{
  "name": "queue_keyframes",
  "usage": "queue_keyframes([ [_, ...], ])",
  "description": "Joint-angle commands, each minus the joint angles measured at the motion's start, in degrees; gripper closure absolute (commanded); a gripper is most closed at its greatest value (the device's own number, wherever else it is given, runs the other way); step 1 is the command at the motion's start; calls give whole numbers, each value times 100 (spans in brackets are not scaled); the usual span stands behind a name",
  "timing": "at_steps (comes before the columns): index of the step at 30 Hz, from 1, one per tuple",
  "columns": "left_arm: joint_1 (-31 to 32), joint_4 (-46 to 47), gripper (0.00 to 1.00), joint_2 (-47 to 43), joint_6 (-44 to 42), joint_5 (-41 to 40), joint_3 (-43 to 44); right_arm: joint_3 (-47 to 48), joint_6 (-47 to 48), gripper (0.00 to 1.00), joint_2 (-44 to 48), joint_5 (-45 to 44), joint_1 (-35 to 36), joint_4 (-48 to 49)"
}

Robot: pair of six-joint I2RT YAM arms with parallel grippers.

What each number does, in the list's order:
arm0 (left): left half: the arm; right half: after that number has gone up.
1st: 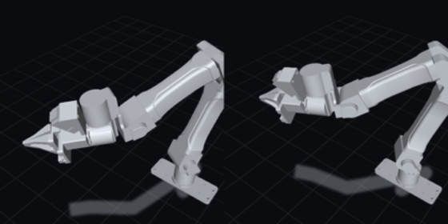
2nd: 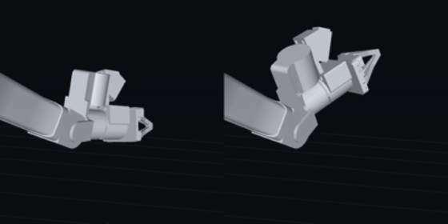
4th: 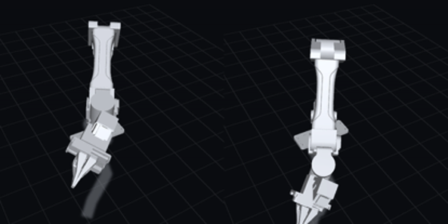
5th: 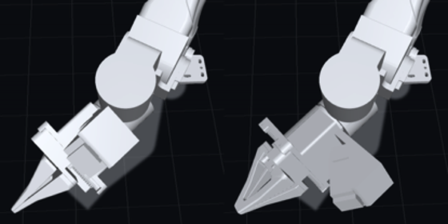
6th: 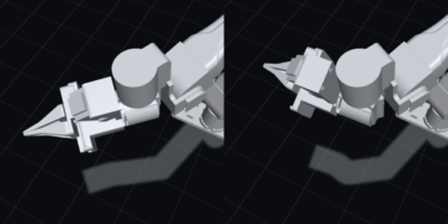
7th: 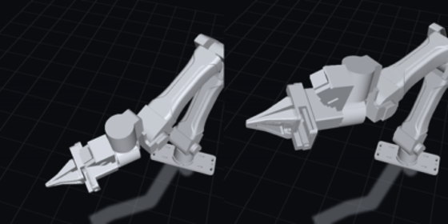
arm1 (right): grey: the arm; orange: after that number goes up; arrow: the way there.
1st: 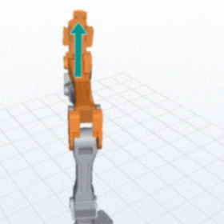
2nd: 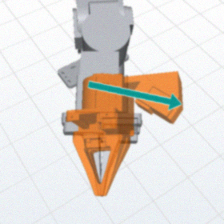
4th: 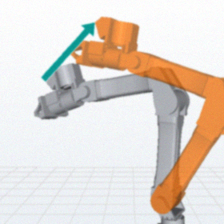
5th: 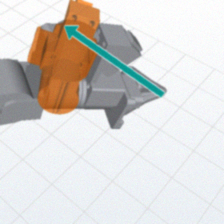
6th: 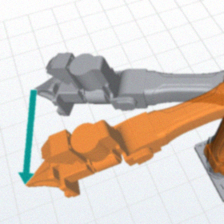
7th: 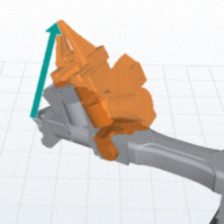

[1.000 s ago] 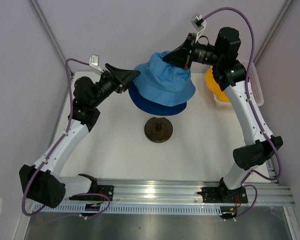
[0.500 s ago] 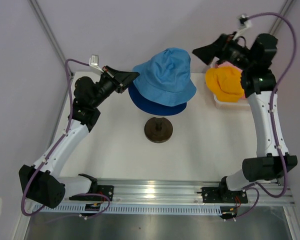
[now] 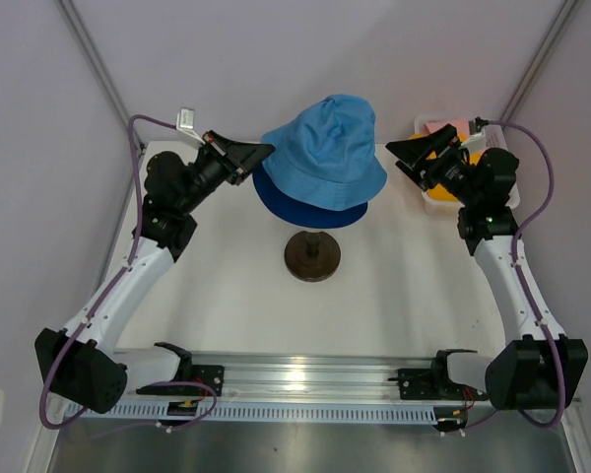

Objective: Stack the hats

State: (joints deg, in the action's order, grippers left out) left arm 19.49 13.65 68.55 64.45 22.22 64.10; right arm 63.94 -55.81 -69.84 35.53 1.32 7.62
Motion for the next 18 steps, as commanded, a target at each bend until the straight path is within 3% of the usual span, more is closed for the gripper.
queue_keyframes([
  [1,82,15,99,-220,-230,11,138,-31,-650,5,103,-406,359,881],
  [8,143,-47,99,-255,-318,-24,173,-207,-1143,28,-108,-406,615,1278],
  [12,178,-117,99,-246,-371,-77,200,-172,-880,31,-21,-450,668,786],
  [18,275,-117,99,-255,-442,-191,182,-417,-623,25,339,-600,668,-296],
])
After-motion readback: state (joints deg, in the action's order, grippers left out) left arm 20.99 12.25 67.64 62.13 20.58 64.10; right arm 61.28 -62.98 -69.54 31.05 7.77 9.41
